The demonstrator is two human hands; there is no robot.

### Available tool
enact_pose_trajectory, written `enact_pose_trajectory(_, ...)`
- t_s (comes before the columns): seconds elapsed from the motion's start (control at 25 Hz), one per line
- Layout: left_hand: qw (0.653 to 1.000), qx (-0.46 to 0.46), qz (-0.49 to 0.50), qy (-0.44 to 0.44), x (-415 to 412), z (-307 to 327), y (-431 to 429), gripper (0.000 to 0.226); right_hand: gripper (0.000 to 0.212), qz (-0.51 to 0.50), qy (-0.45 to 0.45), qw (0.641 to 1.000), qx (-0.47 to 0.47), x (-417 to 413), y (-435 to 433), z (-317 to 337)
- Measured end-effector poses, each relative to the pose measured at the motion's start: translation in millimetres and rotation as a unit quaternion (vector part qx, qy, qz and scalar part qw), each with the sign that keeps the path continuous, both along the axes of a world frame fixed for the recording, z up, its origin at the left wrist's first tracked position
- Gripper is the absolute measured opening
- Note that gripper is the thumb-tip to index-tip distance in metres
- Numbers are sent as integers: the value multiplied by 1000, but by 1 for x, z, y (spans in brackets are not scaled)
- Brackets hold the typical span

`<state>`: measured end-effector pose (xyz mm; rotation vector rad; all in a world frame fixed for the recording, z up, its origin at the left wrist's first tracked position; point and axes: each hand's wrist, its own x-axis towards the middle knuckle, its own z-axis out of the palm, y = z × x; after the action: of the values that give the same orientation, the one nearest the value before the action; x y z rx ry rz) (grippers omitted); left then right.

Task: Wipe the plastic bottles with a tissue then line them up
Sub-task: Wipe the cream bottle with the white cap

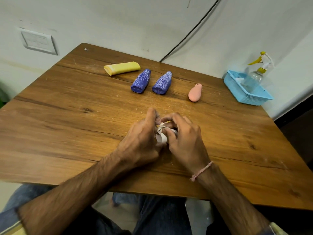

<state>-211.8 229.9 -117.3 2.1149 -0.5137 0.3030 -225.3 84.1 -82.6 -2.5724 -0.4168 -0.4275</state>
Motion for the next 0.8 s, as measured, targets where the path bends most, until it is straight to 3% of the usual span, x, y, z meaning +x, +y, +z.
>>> enact_pose_trajectory(0.36, 999, -5, 29, 27, 3, 1, 1, 63, 26, 56, -69, 996, -28, -32, -40, -18)
enact_pose_trajectory(0.6, 997, 22, 37, 58, 3, 5, 2, 62, 23, -56, -126, 990, 24, -8, -30, -13)
enact_pose_trajectory(0.8, 998, 11, 47, 46, 6, 1, 4, 50, 22, 21, -146, 989, 26, -31, -15, -38)
